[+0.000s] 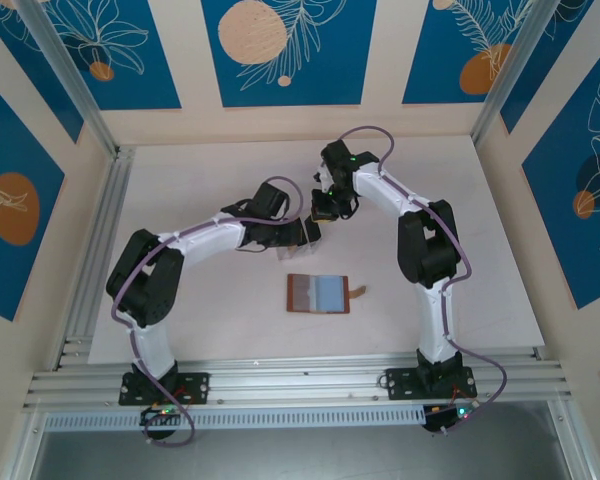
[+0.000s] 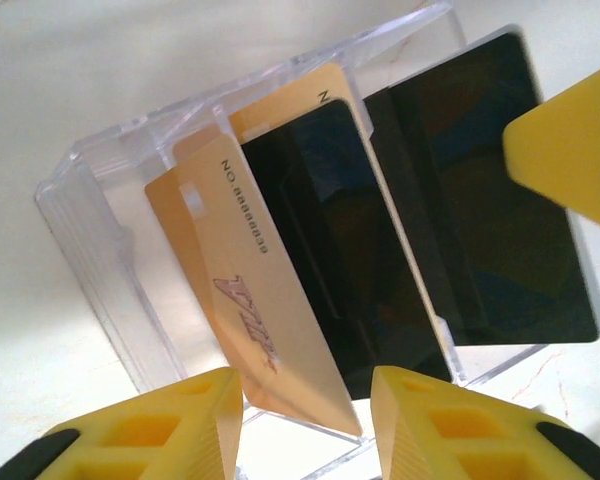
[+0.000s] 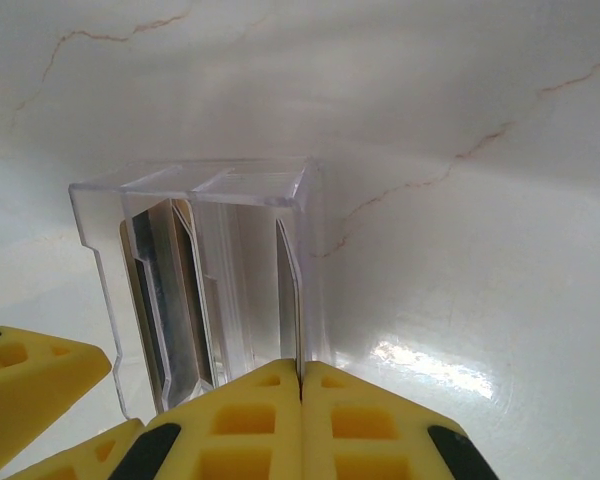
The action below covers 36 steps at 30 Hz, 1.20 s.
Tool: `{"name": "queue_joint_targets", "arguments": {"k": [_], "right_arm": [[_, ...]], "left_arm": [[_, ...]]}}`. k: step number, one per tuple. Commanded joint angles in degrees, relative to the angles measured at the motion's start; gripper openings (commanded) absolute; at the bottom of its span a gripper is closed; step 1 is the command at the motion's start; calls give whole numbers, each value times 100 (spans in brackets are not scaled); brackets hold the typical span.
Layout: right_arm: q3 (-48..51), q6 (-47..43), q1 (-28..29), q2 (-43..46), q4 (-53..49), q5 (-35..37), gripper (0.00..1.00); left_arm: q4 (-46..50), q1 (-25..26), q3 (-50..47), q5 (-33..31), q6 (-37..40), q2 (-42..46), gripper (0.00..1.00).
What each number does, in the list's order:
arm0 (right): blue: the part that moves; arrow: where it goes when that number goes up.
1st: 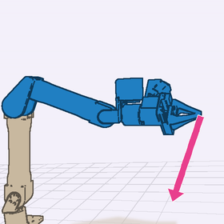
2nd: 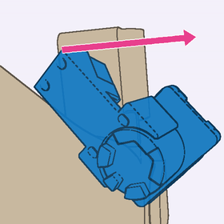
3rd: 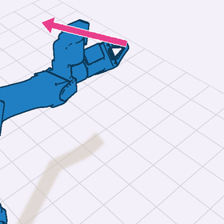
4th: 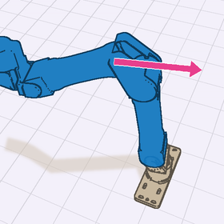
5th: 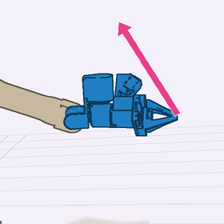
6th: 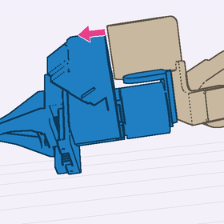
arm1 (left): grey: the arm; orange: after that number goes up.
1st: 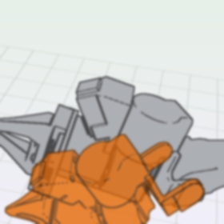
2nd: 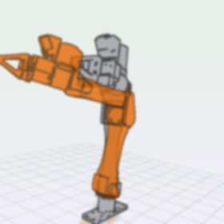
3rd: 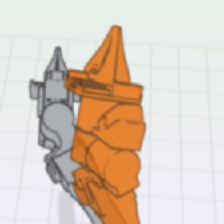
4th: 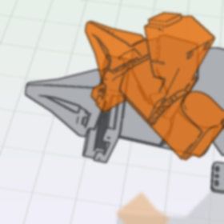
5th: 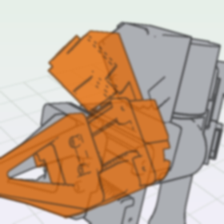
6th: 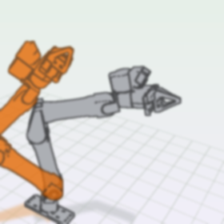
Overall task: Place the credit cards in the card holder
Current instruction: Move the storage box to the center of the table, then pick up the credit card from the storage box.
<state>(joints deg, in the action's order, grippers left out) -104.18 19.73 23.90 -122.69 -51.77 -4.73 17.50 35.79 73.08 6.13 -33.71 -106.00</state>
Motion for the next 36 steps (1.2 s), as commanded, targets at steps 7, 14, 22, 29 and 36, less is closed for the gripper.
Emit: {"name": "queue_joint_targets", "arguments": {"k": [7,14,22,29,36], "right_arm": [[272,66,-258,87,-124,-525,0],[320,122,-369,82,-71,-829,0],[399,114,-369,140,-53,-810,0],[392,111,-377,149,-60,-819,0],[381,137,-386,150,-53,-870,1]], "left_arm": [[-305,95,664,872,-159,-468,20],[-569,145,986,1193,-466,-918,7],[-812,171,1067,1284,-559,-1083,7],[-669,190,1159,1180,-550,-1145,7],[-293,292,1452,906,-368,-1392,7]]}}
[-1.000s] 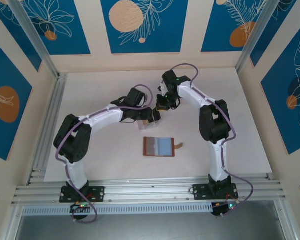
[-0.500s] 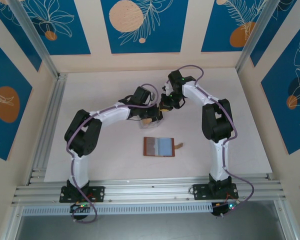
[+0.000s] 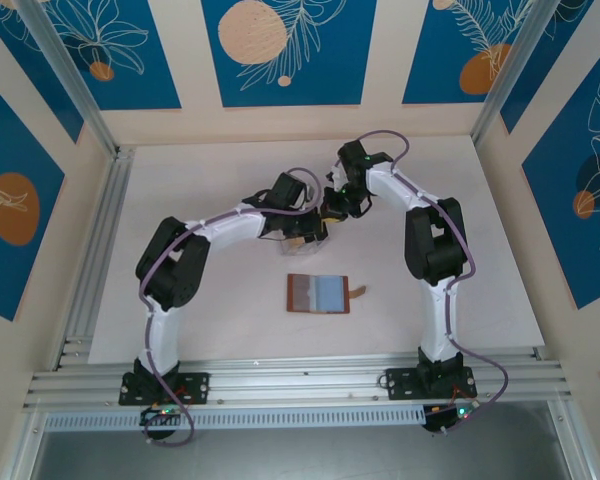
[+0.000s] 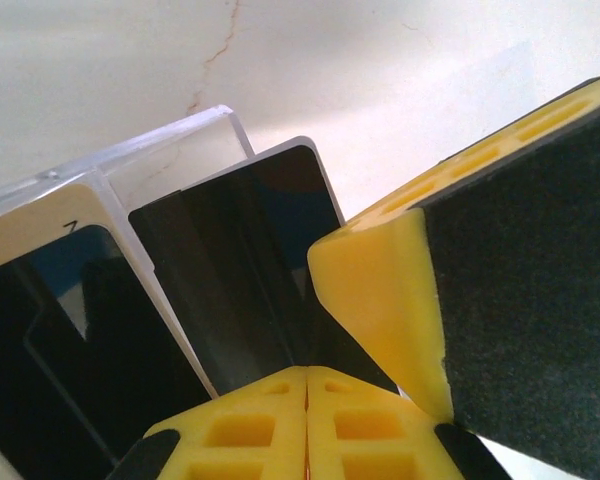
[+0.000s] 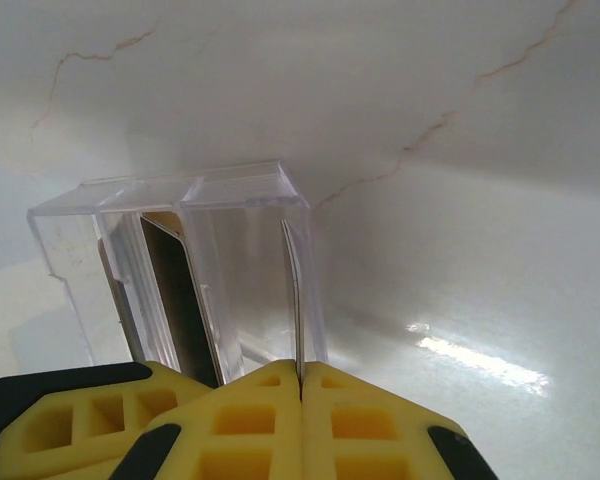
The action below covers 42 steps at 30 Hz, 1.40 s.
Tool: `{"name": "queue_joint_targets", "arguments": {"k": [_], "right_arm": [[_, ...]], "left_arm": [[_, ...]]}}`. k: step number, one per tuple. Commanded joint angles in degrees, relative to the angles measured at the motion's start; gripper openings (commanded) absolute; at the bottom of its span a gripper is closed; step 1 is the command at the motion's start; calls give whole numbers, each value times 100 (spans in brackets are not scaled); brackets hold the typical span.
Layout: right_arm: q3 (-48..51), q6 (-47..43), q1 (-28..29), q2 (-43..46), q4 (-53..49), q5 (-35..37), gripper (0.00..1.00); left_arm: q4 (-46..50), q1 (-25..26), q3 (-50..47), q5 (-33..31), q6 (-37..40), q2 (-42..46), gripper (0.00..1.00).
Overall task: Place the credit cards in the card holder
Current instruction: Pick up the credit card from the storage box.
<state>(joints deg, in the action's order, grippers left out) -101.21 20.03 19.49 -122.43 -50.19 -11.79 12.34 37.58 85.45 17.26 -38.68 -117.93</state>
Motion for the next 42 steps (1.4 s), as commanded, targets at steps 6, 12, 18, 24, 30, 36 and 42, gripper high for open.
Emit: {"name": "queue_joint_targets", "arguments": {"k": [6,12,18,24,30,36,42], "right_arm": [[60,150,47,152,-168,-384,12],[245,209,-28,274,-33,-654,20],[431,247,-80,385,38,-748,16],[506,248,-82,448,37,-682,11],[471,204,-43,452,-69,-361,3],[444,152,-30,483,-177,-112,2],[451,104,-22,554,-232,-38,4]], "left_arm": [[192,170,31,-425,105,-240,7],[104,168,-212,-487,41,-195,6],[79,170,-313,-564,14,-200,6],[16,166,-462,-609,-23,-149,6],[-80,164,-621,-601,-44,18,6],[-18,153,-678,-671,-1,168,6],[130,144,-714,-800,52,200,6]]}}
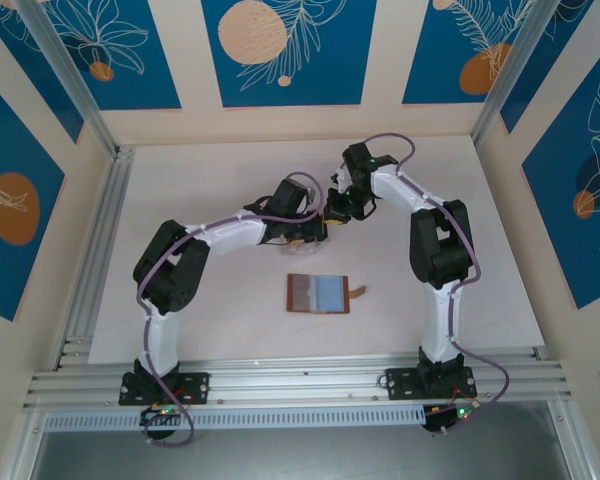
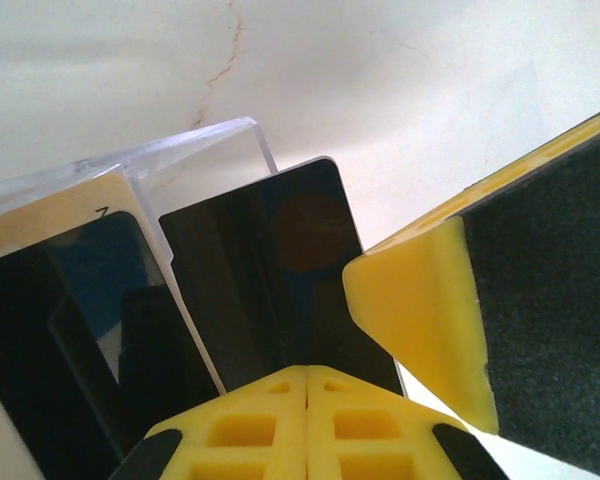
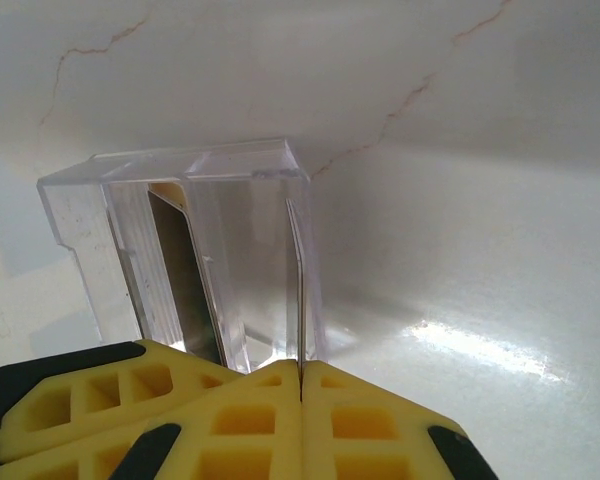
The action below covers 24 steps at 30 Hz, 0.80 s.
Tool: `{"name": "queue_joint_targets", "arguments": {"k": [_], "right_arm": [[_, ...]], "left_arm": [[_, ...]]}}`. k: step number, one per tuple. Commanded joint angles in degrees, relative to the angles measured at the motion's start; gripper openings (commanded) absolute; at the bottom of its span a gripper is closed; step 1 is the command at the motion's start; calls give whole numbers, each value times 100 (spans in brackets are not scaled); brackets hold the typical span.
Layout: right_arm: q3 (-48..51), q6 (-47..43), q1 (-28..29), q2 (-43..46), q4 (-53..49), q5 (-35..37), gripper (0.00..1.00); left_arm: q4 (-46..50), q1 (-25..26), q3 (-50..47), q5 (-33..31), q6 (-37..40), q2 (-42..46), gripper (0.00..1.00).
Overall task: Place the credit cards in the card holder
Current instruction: Pick up the credit card from the storage box.
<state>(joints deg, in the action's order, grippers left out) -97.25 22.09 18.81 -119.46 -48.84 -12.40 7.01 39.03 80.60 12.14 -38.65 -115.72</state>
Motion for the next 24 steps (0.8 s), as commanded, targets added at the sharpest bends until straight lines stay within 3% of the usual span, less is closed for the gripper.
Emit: {"name": "queue_joint_targets", "arguments": {"k": [1,24], "right_arm": [[65,-107,48,279,-365,26,5],[181,-48,24,292,-170,-332,5]], "left_arm": [[691,-5,-237,-316,53,-6,6],[653,21,477,333,-167,136,8]]}}
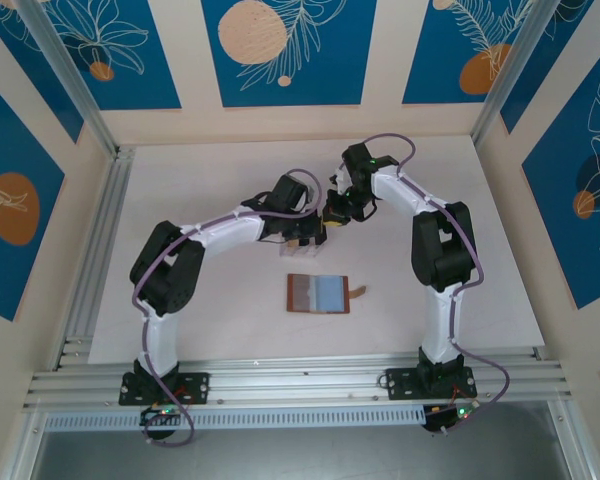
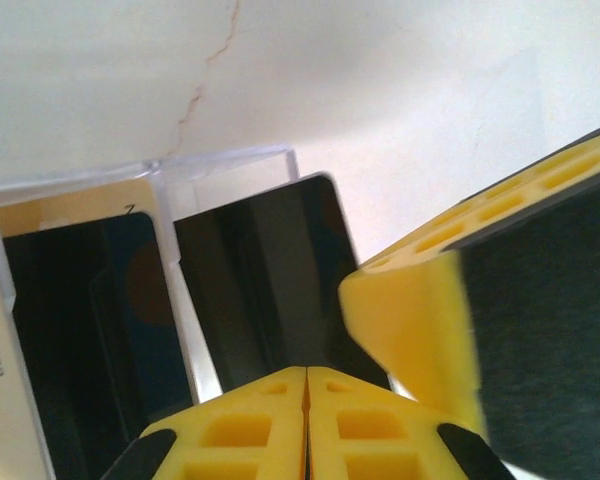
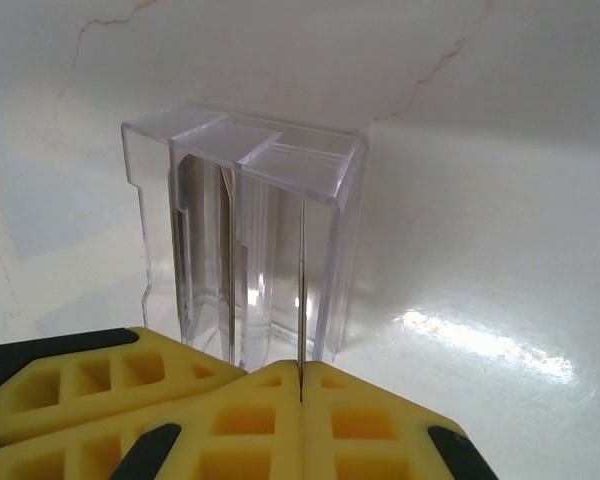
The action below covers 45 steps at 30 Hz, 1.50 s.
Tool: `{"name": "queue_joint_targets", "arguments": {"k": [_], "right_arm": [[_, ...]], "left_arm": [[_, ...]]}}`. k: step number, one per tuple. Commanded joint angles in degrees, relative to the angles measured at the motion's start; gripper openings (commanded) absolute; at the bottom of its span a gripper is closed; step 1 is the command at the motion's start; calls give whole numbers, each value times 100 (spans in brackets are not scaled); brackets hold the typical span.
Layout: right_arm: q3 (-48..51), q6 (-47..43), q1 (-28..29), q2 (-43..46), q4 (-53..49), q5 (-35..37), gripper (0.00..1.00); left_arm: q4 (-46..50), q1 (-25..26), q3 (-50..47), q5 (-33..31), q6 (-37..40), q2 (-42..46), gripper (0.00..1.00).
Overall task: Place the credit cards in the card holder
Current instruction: Pick up the credit card from the storage box.
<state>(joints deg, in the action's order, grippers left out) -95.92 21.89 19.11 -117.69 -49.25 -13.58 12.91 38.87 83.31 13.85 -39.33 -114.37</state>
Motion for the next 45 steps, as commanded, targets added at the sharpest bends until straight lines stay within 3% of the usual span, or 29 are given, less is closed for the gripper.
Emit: {"name": "queue_joint_targets", "arguments": {"k": [1,30,35,45], "right_arm": [[47,-36,-13,110,-130,-223,5],[29,26,-66,61,-112,-402,6],[47,26,-74,122,-116,-436,15],[168,87,-136,185,14,-779,16]], "left_arm": [[70,54,242,171,-105,-11,8],[-229,199,-47,101,-391,-480,7],[-218,199,-143,-68,-422,-508,7],[-149,222,-122,-250,-396,-630,7]]}}
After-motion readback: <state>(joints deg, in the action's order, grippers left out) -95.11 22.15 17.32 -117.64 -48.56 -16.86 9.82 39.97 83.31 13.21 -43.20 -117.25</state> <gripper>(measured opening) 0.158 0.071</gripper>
